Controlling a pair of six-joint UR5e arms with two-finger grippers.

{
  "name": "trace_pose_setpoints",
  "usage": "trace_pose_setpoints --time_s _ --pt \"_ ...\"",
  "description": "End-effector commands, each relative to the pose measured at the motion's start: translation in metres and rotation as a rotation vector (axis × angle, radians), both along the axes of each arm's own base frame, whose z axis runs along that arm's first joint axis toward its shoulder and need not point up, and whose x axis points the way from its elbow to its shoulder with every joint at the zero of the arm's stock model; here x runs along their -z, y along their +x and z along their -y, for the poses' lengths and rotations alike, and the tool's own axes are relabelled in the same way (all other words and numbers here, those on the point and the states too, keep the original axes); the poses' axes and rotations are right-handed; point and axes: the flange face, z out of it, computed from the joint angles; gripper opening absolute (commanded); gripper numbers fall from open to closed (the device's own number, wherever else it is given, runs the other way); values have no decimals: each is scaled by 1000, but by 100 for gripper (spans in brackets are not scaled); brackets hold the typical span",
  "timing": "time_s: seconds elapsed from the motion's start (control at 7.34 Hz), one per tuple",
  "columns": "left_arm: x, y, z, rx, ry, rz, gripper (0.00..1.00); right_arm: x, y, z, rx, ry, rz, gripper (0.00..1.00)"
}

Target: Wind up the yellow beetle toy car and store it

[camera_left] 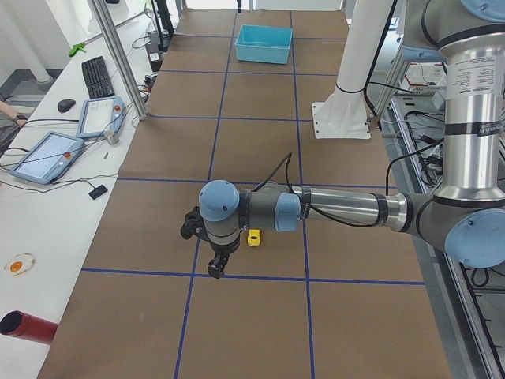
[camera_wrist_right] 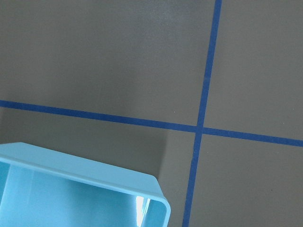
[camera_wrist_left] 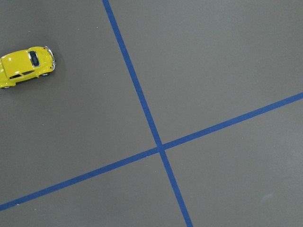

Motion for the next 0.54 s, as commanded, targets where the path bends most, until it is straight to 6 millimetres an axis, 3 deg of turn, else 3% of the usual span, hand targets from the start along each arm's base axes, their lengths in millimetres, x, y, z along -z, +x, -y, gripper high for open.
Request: trace_pose_setpoints --time_s 0.0,0.27,0.41 --pt "5 0 0 0 9 1 100 -7 1 -3 -1 -14 0 100" --pt "9 0 1 0 18 1 100 -14 10 -4 -15 -22 -20 100" --pt "22 3 2 -7 47 3 100 -14 19 -5 -33 -23 -19 100"
